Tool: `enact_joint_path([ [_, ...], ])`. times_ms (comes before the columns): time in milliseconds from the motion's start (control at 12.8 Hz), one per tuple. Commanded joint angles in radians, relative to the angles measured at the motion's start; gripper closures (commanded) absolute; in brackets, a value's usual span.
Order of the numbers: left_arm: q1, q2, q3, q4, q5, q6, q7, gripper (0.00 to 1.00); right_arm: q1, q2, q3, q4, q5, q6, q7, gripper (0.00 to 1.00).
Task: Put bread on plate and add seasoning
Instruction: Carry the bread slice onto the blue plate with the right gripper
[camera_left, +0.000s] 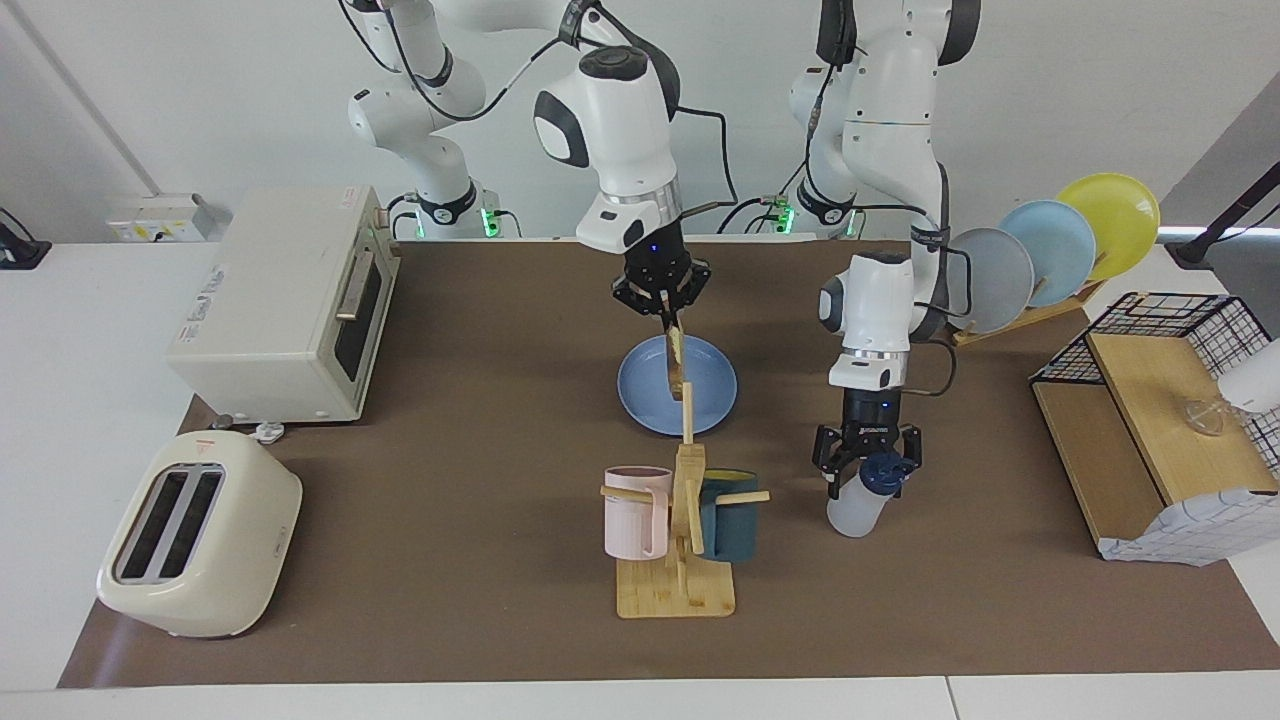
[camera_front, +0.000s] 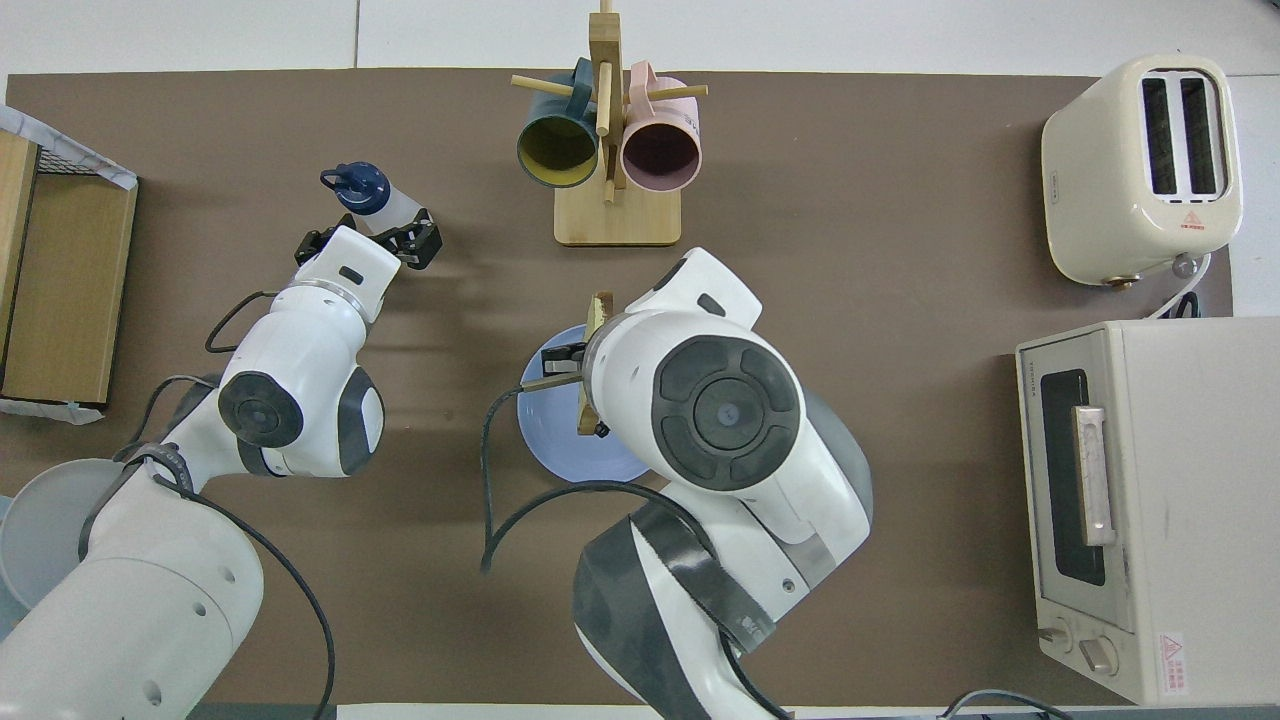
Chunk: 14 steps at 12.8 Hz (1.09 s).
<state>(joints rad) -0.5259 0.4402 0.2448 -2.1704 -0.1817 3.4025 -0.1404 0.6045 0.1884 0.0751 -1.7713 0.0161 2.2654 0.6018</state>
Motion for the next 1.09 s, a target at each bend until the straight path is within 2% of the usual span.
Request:
enact_joint_path([
  [0,-0.028,0.040,0.022,0.037,-0.015,0.026,0.007,0.00,0.014,-0.024,-0.003,-0.085,0.024,0.056,0.029,1.00],
  [234,-0.028,0.040,0.024,0.043,-0.007,0.021,0.028,0.00,0.020,-0.041,0.002,-0.158,0.096,0.185,0.032,1.00],
  [390,-0.026,0.038,0.024,0.041,-0.005,0.017,0.054,0.00,0.056,-0.020,0.002,-0.168,0.110,0.242,0.027,1.00],
  [779,-0.020,0.038,0.024,0.043,-0.005,0.001,0.104,0.00,0.064,-0.029,0.002,-0.210,0.099,0.250,0.016,1.00],
  [1013,-0.020,0.038,0.022,0.043,-0.004,0.000,0.104,0.00,0.063,-0.052,0.000,-0.279,0.093,0.270,-0.005,1.00],
])
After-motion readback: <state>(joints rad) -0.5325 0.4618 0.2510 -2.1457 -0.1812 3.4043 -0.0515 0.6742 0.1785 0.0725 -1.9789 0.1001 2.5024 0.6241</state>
